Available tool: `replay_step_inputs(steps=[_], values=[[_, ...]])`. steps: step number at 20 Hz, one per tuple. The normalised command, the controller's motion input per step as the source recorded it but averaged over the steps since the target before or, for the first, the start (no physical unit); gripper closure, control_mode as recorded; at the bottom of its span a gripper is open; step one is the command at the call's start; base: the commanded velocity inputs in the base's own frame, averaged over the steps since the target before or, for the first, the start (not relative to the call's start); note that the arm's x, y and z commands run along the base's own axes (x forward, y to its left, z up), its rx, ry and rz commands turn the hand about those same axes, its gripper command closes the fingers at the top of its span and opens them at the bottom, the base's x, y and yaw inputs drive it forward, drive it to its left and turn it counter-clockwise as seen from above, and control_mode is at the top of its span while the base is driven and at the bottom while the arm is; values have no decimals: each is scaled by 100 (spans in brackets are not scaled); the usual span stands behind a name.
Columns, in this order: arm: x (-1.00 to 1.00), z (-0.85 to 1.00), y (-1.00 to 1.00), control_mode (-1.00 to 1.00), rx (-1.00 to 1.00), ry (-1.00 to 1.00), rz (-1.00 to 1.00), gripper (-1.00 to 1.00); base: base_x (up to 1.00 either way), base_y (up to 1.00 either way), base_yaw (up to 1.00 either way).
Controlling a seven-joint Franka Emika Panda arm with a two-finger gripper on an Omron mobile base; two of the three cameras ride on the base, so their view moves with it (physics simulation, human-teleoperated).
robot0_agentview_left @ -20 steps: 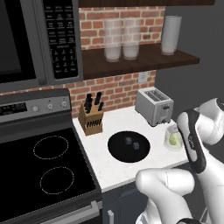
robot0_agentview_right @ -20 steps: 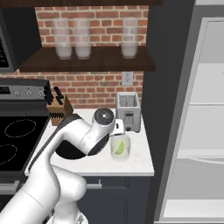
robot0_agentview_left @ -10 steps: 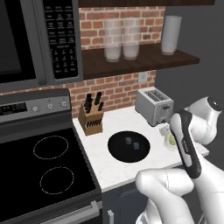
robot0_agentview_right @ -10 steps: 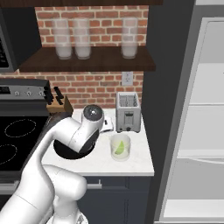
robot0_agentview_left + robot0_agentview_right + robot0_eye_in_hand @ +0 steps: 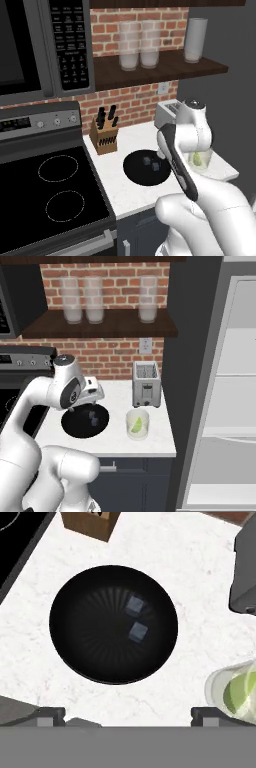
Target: Grab a lemon wedge from the fridge and one ice cube from the ice bowl, and put them in the glass of lemonade.
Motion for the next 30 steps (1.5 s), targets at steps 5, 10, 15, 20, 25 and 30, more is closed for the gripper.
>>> replay_step_inputs(steps=[5, 10, 15, 20, 25, 30], values=[[2, -1, 42, -100, -14, 30, 0, -100, 0, 0, 0], [22, -76, 0, -100, 1, 3, 0, -100, 0, 0, 0], [56, -66, -9, -100, 6, 1, -2, -100, 0, 0, 0], [33, -26, -2, -100, 3, 0, -3, -100, 0, 0, 0], [40, -5, 0, -100, 3, 6, -10, -100, 0, 0, 0], [32, -21, 0, -100, 3, 3, -14, -100, 0, 0, 0]])
